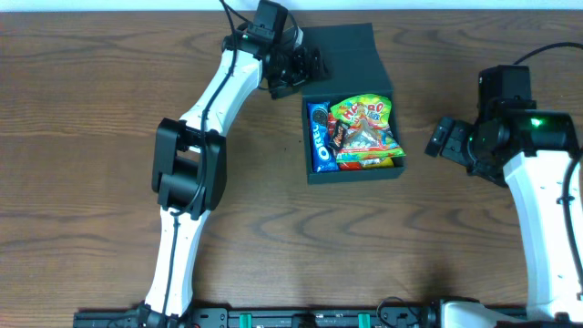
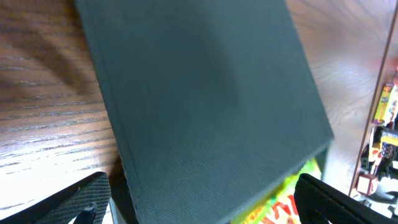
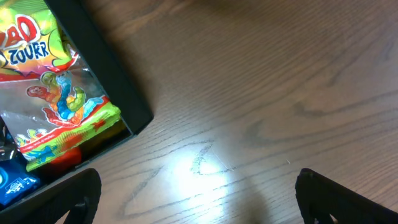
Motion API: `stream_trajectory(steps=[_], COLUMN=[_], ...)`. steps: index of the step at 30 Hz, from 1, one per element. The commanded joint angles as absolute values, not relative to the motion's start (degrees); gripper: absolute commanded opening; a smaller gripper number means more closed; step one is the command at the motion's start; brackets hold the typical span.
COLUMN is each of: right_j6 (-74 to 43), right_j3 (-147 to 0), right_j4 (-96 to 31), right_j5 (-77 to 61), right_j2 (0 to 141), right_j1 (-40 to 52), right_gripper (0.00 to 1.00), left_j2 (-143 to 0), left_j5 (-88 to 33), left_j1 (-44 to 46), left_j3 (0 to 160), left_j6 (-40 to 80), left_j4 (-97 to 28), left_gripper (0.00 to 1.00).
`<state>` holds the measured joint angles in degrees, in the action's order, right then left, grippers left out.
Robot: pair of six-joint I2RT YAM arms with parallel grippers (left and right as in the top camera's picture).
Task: Pack container
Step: 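Reach the left gripper to the box lid's top edge and grasp it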
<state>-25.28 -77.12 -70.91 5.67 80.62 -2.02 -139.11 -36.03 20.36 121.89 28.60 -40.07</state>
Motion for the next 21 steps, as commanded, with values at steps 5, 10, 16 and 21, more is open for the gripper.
stream_trajectory(steps=[5,10,16,21], right_j6=[-26.1,-26.1,-26.1,-26.1], right_j3=[-77.0,-77.0,-77.0,-77.0], right_j4=[-70.7,-70.5,-70.5,-70.4], right_j5=[6.2,6.2,6.2,6.2], right_j2=[80.6,80.6,80.6,80.6], right_j1=[-2.3,-2.3,-2.3,-2.3], right_gripper=[0.99,0.99,0.99,0.99], left_j2=[-142.4,-142.4,-142.4,-142.4], left_j5=[-39.3,-44.9,-48.4,-53.3], left_j1=[21.0,21.5,21.6,21.5], left_j3=[123.3,123.3,123.3,123.3], left_j6=[30.9,30.6,28.5,25.0], left_j4=[-36.2,-30.2,-28.0,-25.2], left_gripper=[0.95,0.95,0.95,0.95])
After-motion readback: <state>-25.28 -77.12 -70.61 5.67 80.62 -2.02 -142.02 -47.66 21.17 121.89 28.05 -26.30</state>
